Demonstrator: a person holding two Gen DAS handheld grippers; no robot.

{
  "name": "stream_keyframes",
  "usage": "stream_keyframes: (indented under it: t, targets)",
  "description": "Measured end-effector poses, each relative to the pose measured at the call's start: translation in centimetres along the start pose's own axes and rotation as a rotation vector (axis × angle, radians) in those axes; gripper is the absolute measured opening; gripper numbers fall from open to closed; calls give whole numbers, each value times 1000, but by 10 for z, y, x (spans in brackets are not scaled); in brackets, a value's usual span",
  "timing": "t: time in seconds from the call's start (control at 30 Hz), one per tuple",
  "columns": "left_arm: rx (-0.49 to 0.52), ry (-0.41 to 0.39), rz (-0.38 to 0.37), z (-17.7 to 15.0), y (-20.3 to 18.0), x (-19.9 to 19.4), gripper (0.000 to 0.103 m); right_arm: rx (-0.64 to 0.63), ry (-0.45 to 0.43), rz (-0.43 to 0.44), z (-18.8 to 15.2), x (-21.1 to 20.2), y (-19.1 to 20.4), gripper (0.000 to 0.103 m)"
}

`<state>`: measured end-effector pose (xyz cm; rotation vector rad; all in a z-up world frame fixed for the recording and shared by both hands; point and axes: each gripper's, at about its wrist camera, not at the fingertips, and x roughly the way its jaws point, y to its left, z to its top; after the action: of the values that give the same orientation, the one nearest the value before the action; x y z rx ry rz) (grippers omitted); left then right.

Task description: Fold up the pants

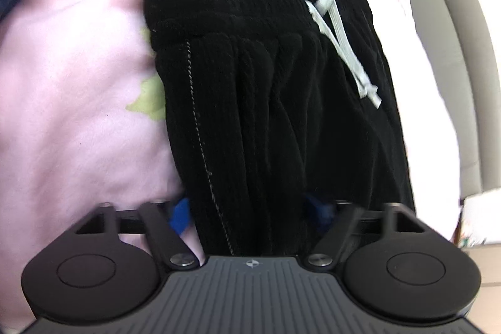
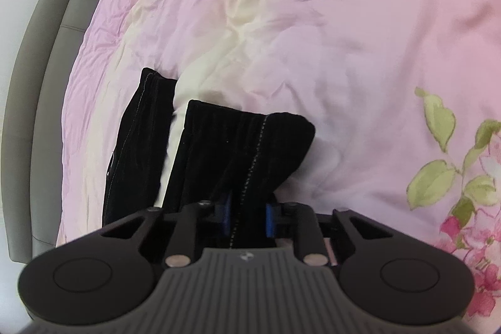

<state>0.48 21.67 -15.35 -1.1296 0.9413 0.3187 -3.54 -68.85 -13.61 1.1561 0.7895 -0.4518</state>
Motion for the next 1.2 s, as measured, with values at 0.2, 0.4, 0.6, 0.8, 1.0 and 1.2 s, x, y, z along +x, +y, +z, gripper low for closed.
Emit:
stream_keyframes:
  t: [0.2, 0.4, 0.6, 0.8, 1.0, 1.2]
  targets:
    - [87, -68, -114, 0, -19, -31, 29, 18, -19, 205, 5, -29, 14, 6]
    - [204, -113, -202, 14, -67, -54, 28, -18, -40, 317, 11, -48, 56, 6]
    - [289, -146, -259, 30, -106, -69, 27, 1, -54, 399, 16, -52, 78, 6]
    - [311, -154, -265, 54, -141, -53, 27, 14, -67, 424, 22, -44, 93, 6]
    - [348, -136, -227, 78, -188, -8, 27, 84, -56, 381, 32, -4, 101, 6]
    - [342, -108, -182, 120, -235, 49, 26, 161, -62, 361, 50, 44, 131, 6]
